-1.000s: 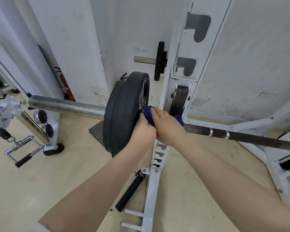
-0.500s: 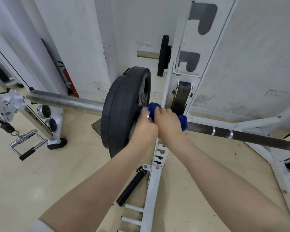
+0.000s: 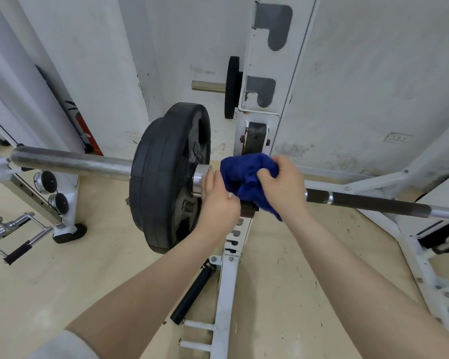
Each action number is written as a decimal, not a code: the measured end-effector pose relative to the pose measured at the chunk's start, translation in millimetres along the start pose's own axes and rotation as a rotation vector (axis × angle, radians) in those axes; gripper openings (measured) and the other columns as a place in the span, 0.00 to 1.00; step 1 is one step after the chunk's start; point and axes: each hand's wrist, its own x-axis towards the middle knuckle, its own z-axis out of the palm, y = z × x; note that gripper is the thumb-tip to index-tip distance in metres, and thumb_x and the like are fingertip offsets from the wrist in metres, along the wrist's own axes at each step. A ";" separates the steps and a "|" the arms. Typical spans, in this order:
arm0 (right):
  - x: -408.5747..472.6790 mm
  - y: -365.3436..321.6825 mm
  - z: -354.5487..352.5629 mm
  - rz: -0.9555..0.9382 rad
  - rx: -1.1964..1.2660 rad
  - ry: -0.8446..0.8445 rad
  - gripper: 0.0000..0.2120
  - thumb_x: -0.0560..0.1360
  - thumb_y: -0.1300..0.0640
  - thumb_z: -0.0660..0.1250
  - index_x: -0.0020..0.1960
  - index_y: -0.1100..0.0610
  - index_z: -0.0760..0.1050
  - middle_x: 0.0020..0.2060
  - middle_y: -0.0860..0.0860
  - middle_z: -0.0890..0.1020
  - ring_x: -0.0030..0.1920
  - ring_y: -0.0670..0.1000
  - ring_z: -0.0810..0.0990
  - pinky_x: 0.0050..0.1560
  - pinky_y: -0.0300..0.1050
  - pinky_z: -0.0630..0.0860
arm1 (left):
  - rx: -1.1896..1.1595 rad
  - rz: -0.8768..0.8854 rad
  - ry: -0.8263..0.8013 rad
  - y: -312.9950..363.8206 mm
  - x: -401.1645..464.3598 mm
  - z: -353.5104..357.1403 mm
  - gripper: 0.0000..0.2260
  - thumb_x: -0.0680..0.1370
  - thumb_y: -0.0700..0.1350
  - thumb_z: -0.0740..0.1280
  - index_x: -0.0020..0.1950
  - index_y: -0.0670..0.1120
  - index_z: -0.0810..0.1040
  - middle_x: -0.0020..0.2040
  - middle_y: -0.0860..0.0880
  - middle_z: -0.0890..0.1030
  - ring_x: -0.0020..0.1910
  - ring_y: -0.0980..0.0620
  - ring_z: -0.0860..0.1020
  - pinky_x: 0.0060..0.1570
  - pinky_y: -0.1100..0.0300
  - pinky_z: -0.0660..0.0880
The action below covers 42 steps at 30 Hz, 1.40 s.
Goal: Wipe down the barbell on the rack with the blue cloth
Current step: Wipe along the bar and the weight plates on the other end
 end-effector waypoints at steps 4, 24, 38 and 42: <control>13.3 10.1 -51.3 0.234 0.275 0.255 0.07 0.76 0.59 0.58 0.39 0.53 0.65 0.34 0.46 0.71 0.37 0.48 0.71 0.34 0.39 0.67 | 0.346 0.207 -0.020 -7.2 6.5 8.1 0.27 0.78 0.37 0.54 0.76 0.41 0.50 0.77 0.45 0.47 0.76 0.48 0.43 0.74 0.54 0.43; 40.9 34.8 3.4 -0.010 -0.933 -0.552 0.18 0.69 0.53 0.70 0.55 0.57 0.71 0.45 0.53 0.79 0.45 0.54 0.77 0.44 0.46 0.74 | 1.045 0.333 -0.013 -5.2 42.2 1.0 0.20 0.76 0.38 0.59 0.68 0.49 0.67 0.59 0.47 0.76 0.61 0.44 0.68 0.62 0.52 0.60; 45.1 60.2 -0.8 -0.266 -0.969 -0.529 0.23 0.71 0.51 0.69 0.60 0.57 0.65 0.50 0.54 0.80 0.48 0.56 0.80 0.44 0.47 0.75 | 1.067 0.309 0.005 -5.0 48.4 6.2 0.17 0.76 0.41 0.63 0.64 0.49 0.71 0.57 0.48 0.78 0.59 0.46 0.69 0.57 0.53 0.63; 53.1 68.3 -15.7 -0.299 -0.819 -0.663 0.20 0.72 0.46 0.66 0.58 0.55 0.67 0.47 0.52 0.81 0.44 0.53 0.79 0.46 0.50 0.79 | 1.058 0.316 0.020 -8.0 46.9 5.6 0.18 0.76 0.41 0.63 0.66 0.49 0.70 0.58 0.48 0.77 0.59 0.46 0.69 0.58 0.53 0.63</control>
